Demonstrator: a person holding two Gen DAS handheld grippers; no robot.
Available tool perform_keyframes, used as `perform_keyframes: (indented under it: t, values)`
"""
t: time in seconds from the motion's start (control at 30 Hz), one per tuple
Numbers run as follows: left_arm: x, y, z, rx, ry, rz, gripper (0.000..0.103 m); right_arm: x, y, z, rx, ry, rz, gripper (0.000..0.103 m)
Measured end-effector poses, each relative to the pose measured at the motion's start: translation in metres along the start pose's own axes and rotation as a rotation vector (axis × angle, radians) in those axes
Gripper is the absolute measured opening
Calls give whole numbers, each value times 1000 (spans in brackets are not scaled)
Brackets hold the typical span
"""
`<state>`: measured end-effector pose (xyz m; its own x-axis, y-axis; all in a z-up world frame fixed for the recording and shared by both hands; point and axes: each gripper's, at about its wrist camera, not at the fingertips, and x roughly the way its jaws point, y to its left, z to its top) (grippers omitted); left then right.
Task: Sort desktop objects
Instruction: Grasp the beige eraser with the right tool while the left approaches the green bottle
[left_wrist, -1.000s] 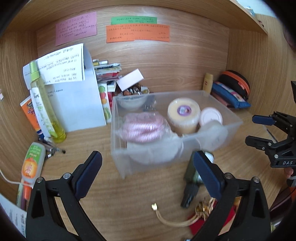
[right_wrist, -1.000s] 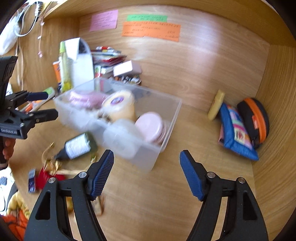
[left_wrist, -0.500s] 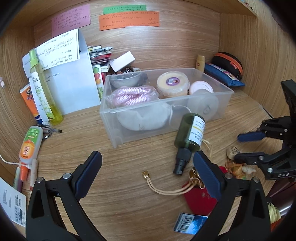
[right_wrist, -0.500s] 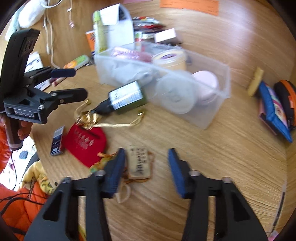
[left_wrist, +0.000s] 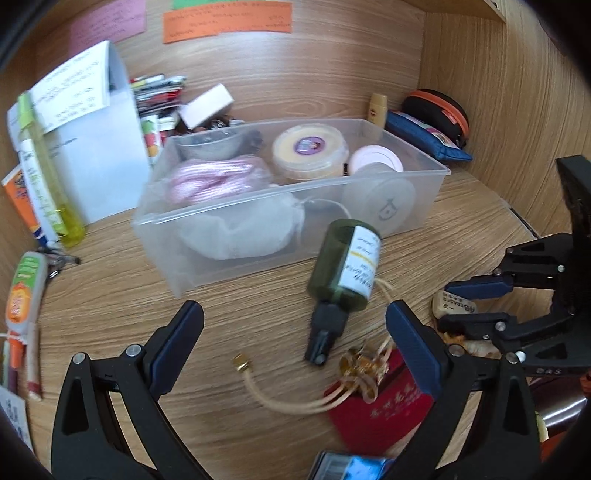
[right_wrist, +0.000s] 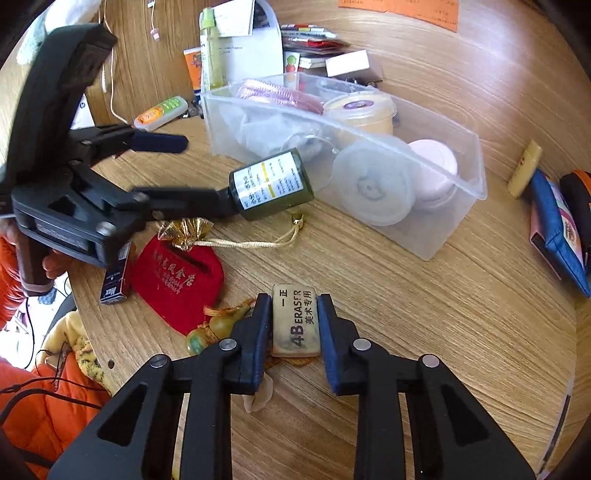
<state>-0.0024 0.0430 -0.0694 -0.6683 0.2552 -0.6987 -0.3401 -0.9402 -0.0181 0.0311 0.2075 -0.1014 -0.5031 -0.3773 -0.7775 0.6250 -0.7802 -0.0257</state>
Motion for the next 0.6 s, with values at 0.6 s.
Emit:
perform_keyframes:
  t: [0.6]
  values:
    - [43,-23,26,30,94,-50,100,-20,-62,-12,178,-57,-44,23]
